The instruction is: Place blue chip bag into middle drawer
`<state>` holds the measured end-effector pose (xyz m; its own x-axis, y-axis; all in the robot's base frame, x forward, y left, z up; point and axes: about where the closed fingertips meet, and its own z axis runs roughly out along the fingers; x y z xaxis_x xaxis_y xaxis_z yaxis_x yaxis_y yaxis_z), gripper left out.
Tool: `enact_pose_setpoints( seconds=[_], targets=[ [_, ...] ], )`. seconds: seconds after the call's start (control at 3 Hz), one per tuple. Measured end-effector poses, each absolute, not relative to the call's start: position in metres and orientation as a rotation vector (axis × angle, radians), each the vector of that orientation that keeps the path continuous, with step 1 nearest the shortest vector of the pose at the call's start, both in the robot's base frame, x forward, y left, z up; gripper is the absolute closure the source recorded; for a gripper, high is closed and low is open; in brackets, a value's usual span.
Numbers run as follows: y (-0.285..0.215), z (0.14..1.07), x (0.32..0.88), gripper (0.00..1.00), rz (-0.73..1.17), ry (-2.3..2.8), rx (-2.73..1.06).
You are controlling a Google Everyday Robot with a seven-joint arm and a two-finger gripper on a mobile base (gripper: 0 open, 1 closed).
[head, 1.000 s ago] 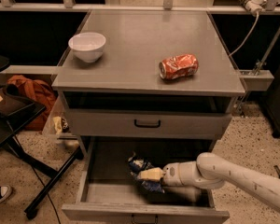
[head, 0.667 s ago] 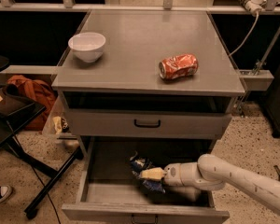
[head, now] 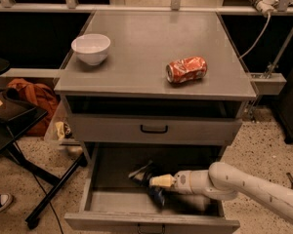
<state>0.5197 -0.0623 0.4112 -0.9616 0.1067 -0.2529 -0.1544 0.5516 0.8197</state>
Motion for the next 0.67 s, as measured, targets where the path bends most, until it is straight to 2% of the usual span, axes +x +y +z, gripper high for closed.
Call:
enact_pose_setpoints(
  seconds=[0.33, 0.67],
  targets=[
    [-0.074, 0.413, 0.522, 0.0, 1.315, 2.519, -0.019],
    [-0.091, 0.422, 0.523, 0.0, 1.266, 2.503, -0.009]
  ],
)
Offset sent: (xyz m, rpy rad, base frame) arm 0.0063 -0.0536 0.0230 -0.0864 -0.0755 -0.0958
